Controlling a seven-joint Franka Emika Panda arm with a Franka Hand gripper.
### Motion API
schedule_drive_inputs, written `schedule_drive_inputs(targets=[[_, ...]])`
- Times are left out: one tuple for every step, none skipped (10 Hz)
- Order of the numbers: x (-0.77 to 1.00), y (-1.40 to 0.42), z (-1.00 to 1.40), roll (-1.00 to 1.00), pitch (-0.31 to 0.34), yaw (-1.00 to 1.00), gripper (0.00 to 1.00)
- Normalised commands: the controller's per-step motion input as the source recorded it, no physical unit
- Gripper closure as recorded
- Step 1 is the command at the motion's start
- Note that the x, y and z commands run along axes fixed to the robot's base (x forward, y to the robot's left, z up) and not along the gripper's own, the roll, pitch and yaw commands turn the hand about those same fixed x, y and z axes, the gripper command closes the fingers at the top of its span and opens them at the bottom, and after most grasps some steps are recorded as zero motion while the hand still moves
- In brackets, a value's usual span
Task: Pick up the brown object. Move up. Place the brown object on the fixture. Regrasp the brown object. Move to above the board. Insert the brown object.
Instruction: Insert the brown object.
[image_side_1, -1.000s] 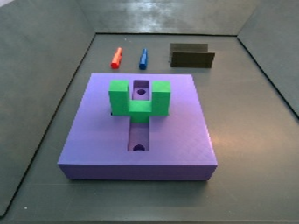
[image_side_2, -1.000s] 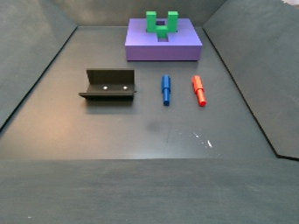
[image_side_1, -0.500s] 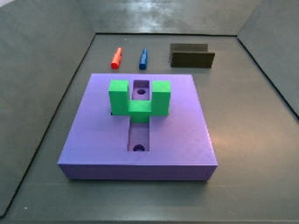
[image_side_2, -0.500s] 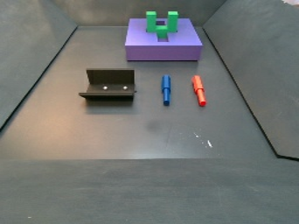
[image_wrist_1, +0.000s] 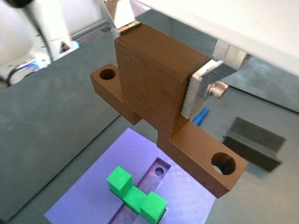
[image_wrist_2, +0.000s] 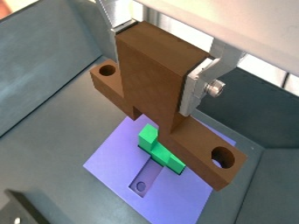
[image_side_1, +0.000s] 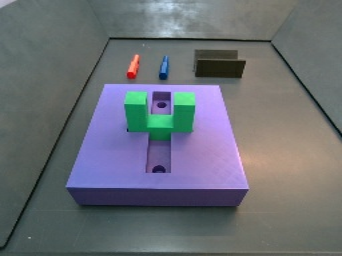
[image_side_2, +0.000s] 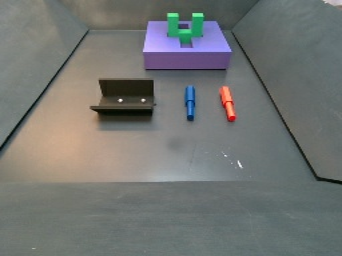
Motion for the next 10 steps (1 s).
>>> schedule_drive_inputs(targets=[[0.06, -0.01, -0.06, -0.16, -0.029, -0.59, 1.00], [0.07, -0.08, -0.10, -0.20, -0.083, -0.79, 1.00], [0.00, -0.09, -0.08, -0.23, -0.170, -0.83, 1.00], [0.00, -0.06, -0.18, -0.26, -0.211, -0.81, 1.00], [-0.06, -0.10, -0.25, -0.23, -0.244, -0.83, 1.00], [-0.09, -0.09, -0.26, -0.21, -0.271, -0.88, 1.00], [-0.08, -0.09, -0.26, -0.19, -0.254, -0.90, 1.00], [-0.04, -0.09, -0.20, -0.21, -0.236, -0.88, 1.00], [-0.01, -0.11, -0.21, -0.19, -0.214, -0.87, 1.00], [0.00, -0.11, -0.18, -0.15, -0.150, -0.89, 1.00]])
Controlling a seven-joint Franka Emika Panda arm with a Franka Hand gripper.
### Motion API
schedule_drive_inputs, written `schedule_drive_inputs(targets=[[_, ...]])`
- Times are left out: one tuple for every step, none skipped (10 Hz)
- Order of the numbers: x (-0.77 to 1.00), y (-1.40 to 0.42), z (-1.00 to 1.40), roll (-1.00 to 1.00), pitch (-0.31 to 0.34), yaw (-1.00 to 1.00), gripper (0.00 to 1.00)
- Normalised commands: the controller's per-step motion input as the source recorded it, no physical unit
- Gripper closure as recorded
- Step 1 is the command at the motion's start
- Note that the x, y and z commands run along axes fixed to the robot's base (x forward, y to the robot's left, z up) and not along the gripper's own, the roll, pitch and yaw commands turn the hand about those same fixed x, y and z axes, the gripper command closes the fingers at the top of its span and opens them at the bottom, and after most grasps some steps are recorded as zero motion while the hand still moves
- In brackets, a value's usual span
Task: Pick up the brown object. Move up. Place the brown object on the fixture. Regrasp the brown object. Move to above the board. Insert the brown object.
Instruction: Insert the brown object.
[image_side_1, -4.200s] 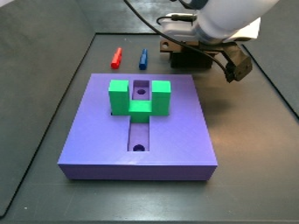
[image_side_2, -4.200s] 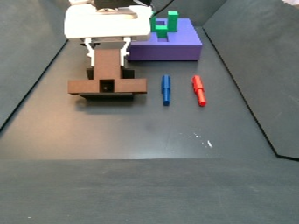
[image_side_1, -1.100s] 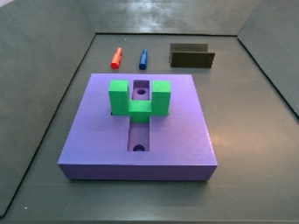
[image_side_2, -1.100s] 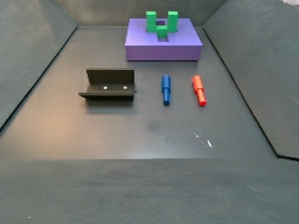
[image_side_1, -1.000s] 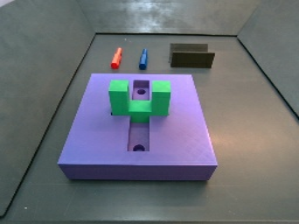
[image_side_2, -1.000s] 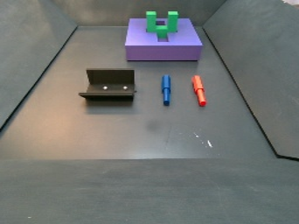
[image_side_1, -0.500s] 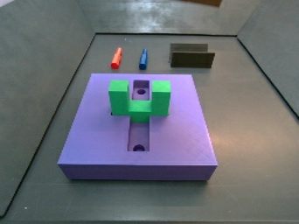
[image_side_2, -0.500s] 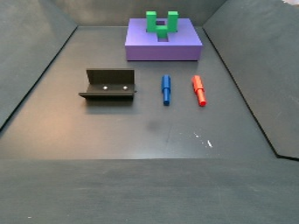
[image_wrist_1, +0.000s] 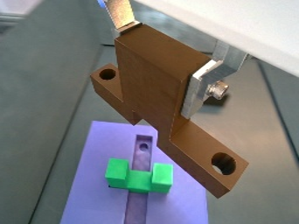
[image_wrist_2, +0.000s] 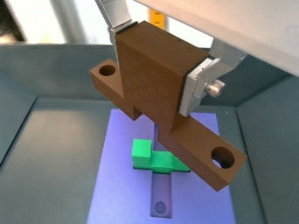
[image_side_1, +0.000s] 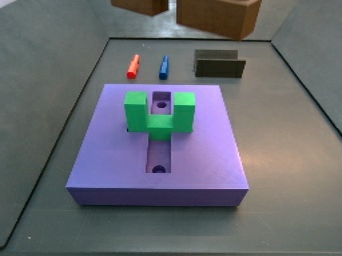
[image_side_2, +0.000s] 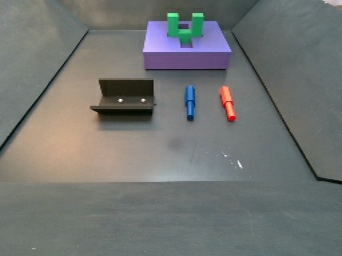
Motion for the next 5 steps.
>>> schedule_drive_inputs(targets=[[0.03, -0.10, -0.13, -0.13, -0.060, -0.87, 1.00], [0.11, -0.07, -0.17, -0.09, 0.000, -0.89, 1.00], [0.13, -0.04, -0.23, -0.07, 0.026, -0.91, 1.00], [0.09, -0.02, -0.27, -0.04, 0.059, -0.91, 1.00], [0.06, 0.00, -0.30, -0.02, 0.059, -0.93, 1.00]])
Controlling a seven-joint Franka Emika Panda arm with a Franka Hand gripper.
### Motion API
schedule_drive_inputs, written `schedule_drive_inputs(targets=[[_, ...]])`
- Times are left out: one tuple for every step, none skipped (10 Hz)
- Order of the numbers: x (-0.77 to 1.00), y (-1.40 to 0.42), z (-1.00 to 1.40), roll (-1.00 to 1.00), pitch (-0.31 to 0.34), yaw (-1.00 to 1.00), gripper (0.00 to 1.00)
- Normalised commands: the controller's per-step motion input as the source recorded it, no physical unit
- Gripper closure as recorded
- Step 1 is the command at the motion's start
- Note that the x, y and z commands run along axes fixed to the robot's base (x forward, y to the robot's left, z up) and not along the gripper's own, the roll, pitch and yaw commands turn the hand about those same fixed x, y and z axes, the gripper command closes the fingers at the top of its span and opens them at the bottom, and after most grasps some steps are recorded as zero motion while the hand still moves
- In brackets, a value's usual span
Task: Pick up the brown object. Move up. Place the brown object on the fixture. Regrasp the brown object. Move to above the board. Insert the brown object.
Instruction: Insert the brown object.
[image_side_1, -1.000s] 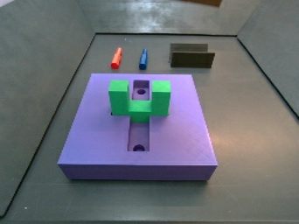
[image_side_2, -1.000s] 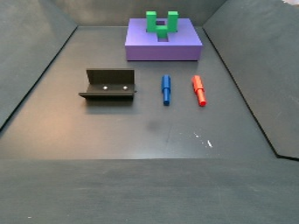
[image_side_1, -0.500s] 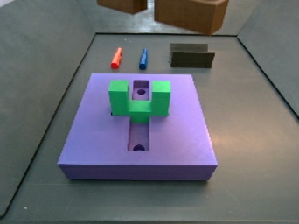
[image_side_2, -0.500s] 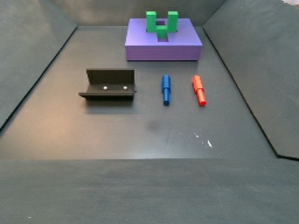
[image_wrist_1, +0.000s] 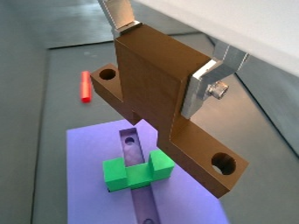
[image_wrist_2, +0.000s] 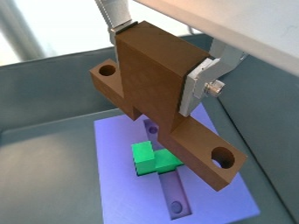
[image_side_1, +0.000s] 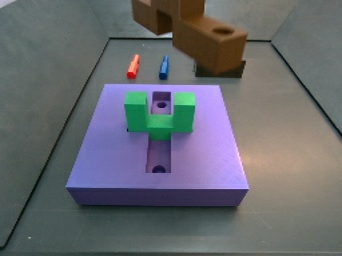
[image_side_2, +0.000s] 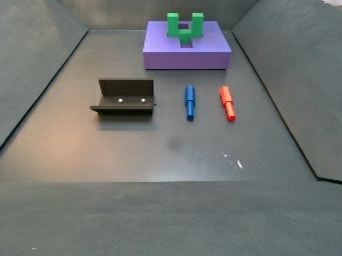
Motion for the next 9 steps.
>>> schedule_drive_inputs(targets=[[0.05, 0.00, -0.31, -0.02, 0.063, -0.94, 1.00], [0.06, 0.00, -0.29, -0.03, 0.059, -0.93, 1.00], [0.08, -0.02, -0.26, -0.01, 0.060, -0.90, 1.00], [0.07, -0.05, -0.25, 0.00, 0.069, -0.87, 1.00], [0.08, -0.11, -0.19, 0.00, 0.069, -0.81, 1.00], [0.03, -0.11, -0.23, 0.03, 0.036, -0.72, 1.00], [0.27, -0.06, -0.23, 0.00, 0.006, -0.44, 1.00], [0.06, -0.07, -0.31, 0.03, 0.000, -0.37, 1.00], [0.04, -0.03, -0.24, 0.10, 0.003, -0.38, 1.00]])
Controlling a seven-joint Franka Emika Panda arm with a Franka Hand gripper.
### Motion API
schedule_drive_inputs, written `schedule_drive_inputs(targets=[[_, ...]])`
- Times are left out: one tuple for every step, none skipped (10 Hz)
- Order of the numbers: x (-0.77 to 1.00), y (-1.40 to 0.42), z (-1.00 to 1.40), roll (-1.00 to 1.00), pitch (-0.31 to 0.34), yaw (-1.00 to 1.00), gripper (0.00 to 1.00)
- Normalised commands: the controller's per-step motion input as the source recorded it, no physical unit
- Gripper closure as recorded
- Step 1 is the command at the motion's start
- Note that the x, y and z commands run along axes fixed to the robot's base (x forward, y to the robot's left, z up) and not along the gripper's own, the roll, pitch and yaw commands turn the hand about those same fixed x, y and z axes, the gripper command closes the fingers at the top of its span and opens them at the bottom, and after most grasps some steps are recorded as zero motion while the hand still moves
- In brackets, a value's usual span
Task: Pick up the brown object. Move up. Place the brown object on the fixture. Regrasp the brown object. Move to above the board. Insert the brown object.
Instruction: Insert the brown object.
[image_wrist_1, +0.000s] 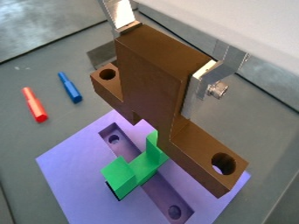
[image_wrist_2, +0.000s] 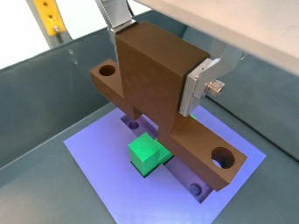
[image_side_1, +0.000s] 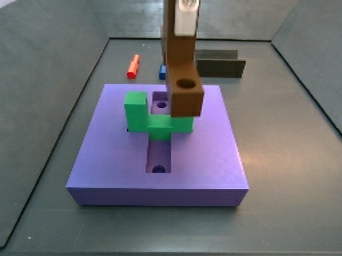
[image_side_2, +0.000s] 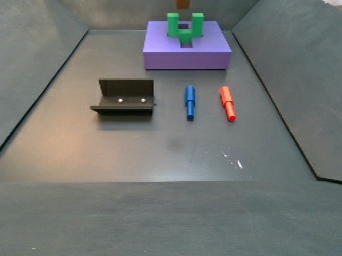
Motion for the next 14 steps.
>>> schedule_drive_inputs(targets=[[0.00, -0.03, -0.22, 0.14, 0.000, -0.38, 1.00], [-0.13, -0.03, -0.17, 0.17, 0.000, -0.32, 1.00], [-0.11, -0.05, -0.15, 0.10, 0.000, -0.27, 1.00], [-0.11, 0.00, -0.26, 0.00, -0.066, -0.18, 1.00], [-0.12, 0.00, -0.23, 0.00, -0.090, -0.12, 1.00], [-0.20, 0.00, -0.33, -0.07, -0.181, -0.07, 1.00], [-0.23, 0.00, -0.32, -0.13, -0.210, -0.04, 1.00], [-0.21, 0.00, -0.31, -0.14, -0.206, 0.00, 1.00], [-0.21, 0.00, -0.23, -0.12, -0.187, 0.00, 1.00], [-0.14, 0.00, -0.14, -0.07, -0.124, 0.00, 1.00], [-0.08, 0.00, -0.10, -0.05, -0.091, 0.00, 1.00], [0.00, 0.00, -0.13, -0.05, -0.044, 0.00, 1.00], [0.01, 0.00, -0.21, 0.00, -0.024, 0.00, 1.00], [0.00, 0.00, -0.22, 0.00, -0.040, 0.00, 1.00]])
